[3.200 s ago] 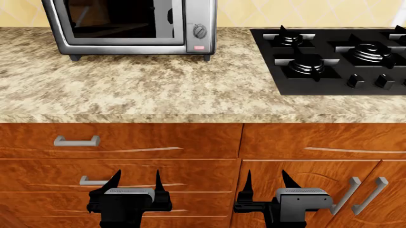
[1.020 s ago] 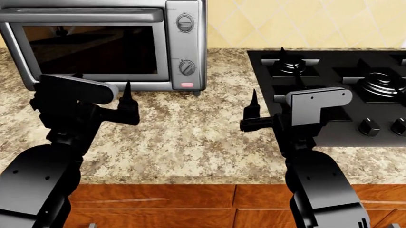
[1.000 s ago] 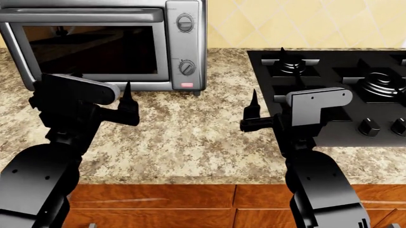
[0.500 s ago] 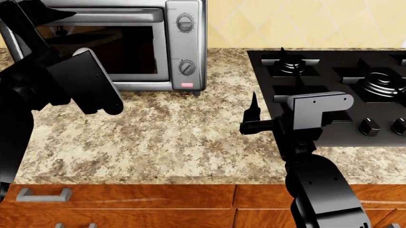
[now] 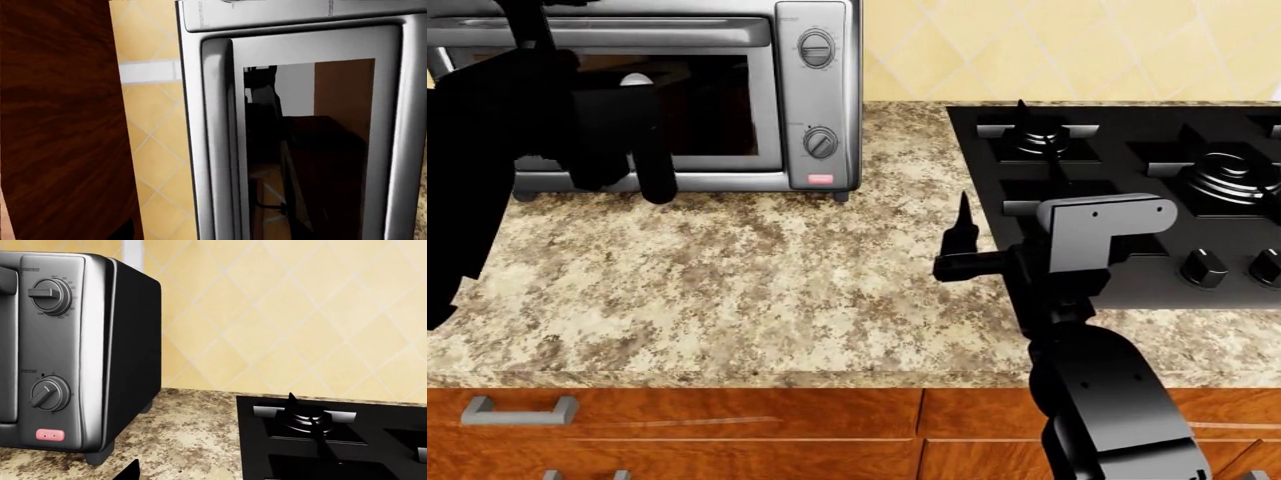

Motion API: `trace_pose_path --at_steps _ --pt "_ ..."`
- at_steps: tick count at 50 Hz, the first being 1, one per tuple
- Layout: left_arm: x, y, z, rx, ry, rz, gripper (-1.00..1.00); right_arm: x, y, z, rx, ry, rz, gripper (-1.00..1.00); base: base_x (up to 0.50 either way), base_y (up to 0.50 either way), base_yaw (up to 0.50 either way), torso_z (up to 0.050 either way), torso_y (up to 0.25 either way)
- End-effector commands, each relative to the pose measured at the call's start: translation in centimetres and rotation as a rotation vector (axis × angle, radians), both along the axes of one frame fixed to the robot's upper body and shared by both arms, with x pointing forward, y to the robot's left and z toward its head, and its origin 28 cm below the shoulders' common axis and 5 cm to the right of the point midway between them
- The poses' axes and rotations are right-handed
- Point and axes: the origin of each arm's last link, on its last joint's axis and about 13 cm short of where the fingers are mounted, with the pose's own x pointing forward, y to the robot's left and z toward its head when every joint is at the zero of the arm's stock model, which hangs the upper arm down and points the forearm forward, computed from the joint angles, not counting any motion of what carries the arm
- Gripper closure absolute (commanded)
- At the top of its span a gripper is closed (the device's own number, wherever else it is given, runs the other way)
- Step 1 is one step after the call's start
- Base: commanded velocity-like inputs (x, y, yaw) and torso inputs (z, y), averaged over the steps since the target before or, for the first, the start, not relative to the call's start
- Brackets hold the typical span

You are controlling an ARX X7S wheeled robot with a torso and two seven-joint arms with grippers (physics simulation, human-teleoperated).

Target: Open the toaster oven door.

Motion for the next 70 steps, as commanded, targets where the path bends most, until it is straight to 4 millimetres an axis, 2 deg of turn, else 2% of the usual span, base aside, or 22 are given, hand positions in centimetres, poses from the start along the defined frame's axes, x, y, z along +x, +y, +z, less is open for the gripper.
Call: trace_pose_path --at_steps 1,14,30,46,61,62,70 --pt "2.4 -0.5 0.2 0.060 0.024 0.018 -1.00 0.0 -0.3 0.1 0.015 -0.004 -0.011 -1.00 0.00 0.00 0.00 0.000 0.000" --pt "5.1 -1.2 0.5 0.058 0.023 0.031 -1.00 0.1 -0.6 0.1 0.020 -0.006 -0.023 -1.00 0.00 0.00 0.00 0.000 0.000" --pt "7.7 -1.3 -0.3 0.059 0.036 0.055 -1.00 0.2 -0.7 0.4 0.014 -0.009 -0.030 -1.00 0.00 0.00 0.00 0.000 0.000" --pt "9.6 -1.5 -0.7 0.063 0.044 0.085 -1.00 0.3 -1.0 0.5 0.013 -0.010 -0.045 -1.00 0.00 0.00 0.00 0.000 0.000" --pt "10.1 -1.6 -1.2 0.086 0.048 0.078 -1.00 0.4 -1.3 0.4 0.017 -0.009 -0.056 -1.00 0.00 0.00 0.00 0.000 0.000" --pt "10.1 -1.6 -1.2 0.088 0.046 0.077 1.00 0.4 -1.3 0.4 0.017 -0.009 -0.056 -1.00 0.00 0.00 0.00 0.000 0.000" --pt "9.6 -1.1 -2.0 0.102 0.065 0.069 1.00 0.4 -1.3 0.2 0.020 -0.008 -0.057 -1.00 0.00 0.00 0.00 0.000 0.000"
